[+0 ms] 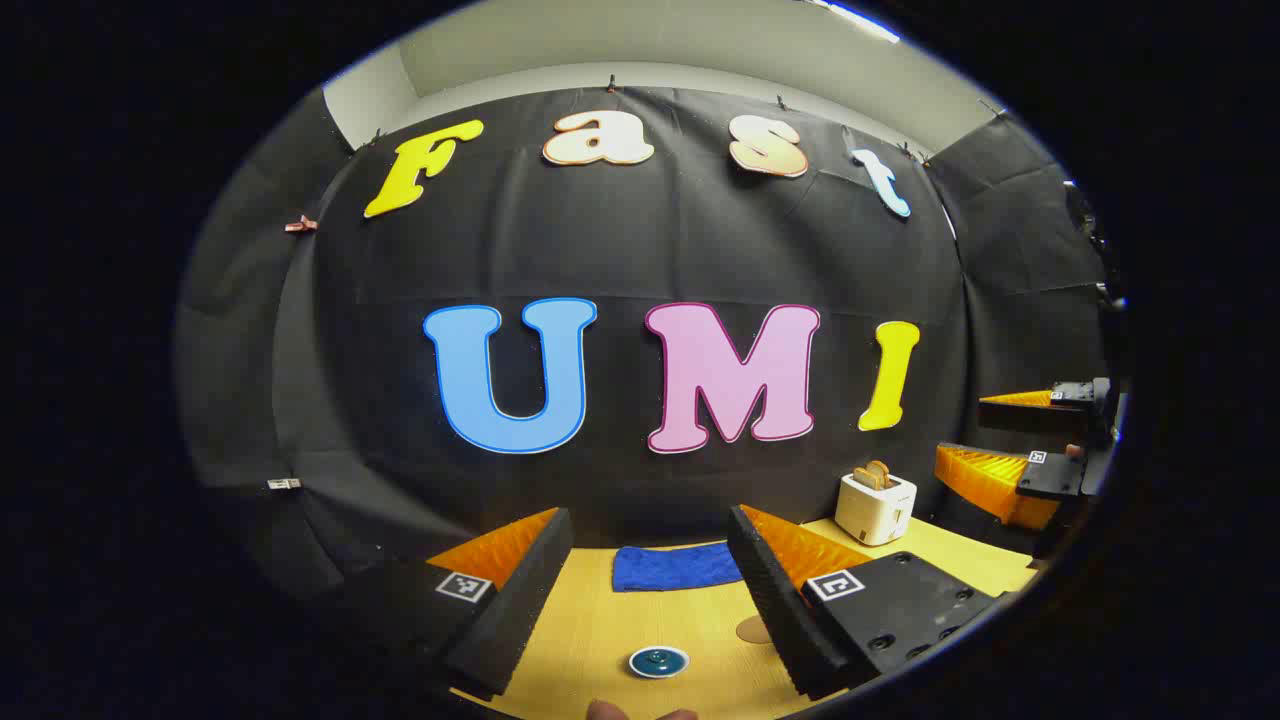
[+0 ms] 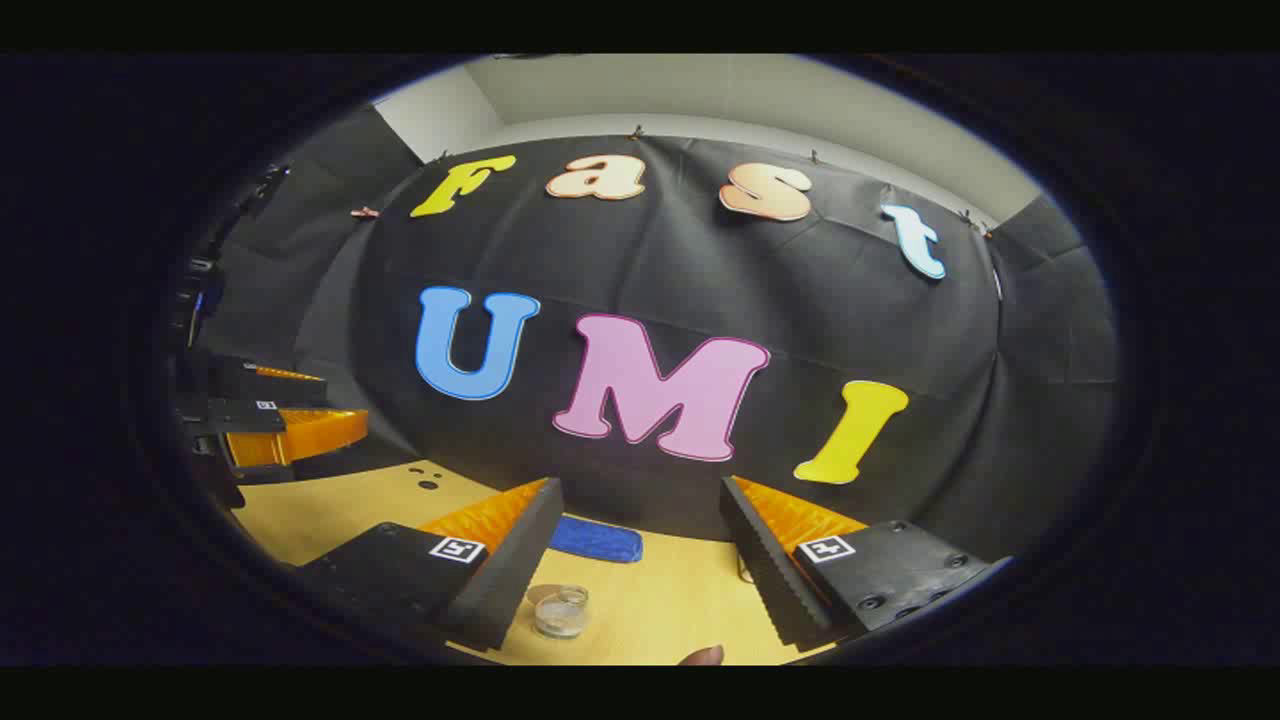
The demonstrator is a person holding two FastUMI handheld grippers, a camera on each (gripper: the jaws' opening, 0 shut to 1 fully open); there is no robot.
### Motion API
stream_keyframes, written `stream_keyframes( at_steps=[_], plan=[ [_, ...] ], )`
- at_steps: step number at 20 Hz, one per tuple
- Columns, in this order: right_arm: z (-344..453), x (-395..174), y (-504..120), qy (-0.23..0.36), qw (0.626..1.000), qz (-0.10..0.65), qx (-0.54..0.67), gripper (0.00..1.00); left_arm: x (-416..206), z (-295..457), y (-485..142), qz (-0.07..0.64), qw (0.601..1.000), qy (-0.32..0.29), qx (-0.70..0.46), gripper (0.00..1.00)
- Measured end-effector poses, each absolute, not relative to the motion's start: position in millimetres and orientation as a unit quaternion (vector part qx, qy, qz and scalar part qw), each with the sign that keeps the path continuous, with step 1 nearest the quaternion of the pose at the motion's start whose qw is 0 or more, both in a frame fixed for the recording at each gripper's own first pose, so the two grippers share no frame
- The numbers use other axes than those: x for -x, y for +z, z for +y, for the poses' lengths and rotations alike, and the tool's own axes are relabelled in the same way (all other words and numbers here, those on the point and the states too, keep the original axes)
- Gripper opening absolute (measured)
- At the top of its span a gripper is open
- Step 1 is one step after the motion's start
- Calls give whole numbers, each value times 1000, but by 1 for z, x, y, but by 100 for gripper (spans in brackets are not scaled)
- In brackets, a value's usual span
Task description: Open the teacup lid with one hand, grasp the water bottle and pour water into the teacup with the other hand; after pouring, place the water bottle on the coaster and then close the teacup lid.
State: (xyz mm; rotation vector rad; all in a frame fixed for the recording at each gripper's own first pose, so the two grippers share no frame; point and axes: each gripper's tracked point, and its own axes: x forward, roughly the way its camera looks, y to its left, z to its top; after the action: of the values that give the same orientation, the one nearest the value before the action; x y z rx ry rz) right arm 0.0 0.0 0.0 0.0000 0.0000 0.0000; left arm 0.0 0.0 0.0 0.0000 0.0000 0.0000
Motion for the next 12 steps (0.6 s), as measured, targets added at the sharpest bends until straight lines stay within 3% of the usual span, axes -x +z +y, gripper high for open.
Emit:
stream_keyframes(
  at_steps=[12],
  plan=[
    [5, 0, -4, 7, 1000, 2, -2, 96, 0, 0, -5, -1, 1000, -15, -12, 99]
  ],
)
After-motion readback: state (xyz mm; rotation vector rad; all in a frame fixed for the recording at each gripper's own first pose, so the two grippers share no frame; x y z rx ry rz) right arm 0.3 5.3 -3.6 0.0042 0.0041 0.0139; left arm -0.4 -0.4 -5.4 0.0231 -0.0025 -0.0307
